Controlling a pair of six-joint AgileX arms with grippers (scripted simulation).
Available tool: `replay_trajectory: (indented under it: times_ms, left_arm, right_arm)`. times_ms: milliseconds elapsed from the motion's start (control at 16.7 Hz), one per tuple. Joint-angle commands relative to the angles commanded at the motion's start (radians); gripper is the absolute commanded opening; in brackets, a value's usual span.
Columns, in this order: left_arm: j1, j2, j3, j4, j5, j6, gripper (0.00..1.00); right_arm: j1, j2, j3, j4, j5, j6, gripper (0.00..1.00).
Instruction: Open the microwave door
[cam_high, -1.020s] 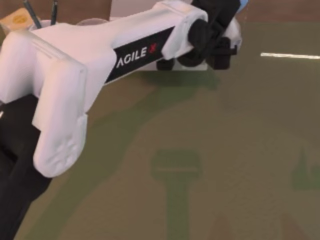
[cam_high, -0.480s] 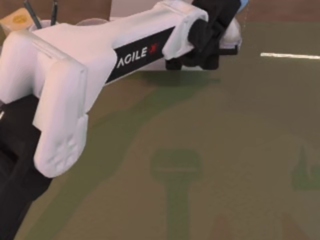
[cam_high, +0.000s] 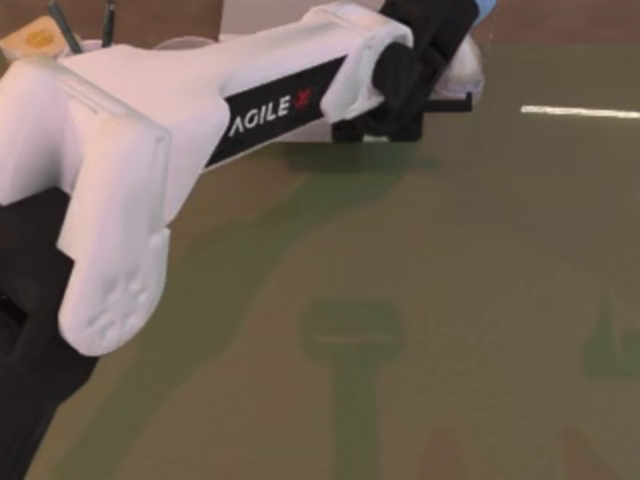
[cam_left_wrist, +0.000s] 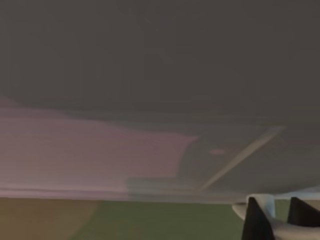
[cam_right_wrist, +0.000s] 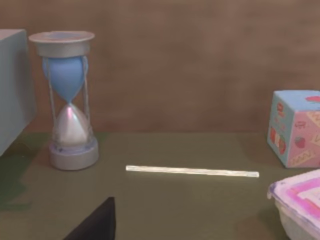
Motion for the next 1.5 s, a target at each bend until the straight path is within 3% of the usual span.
replay_trajectory:
  times_ms: [240, 1500]
  left_arm:
    - [0.005, -0.054, -0.091, 0.054, -0.019, -0.025, 0.00]
    - [0.005, -0.055, -0.093, 0.055, -0.019, -0.025, 0.00]
  right_arm:
    - [0.000, 0.000, 0.000, 0.000, 0.000, 0.000, 1.00]
    - [0.000, 0.000, 0.000, 0.000, 0.000, 0.000, 1.00]
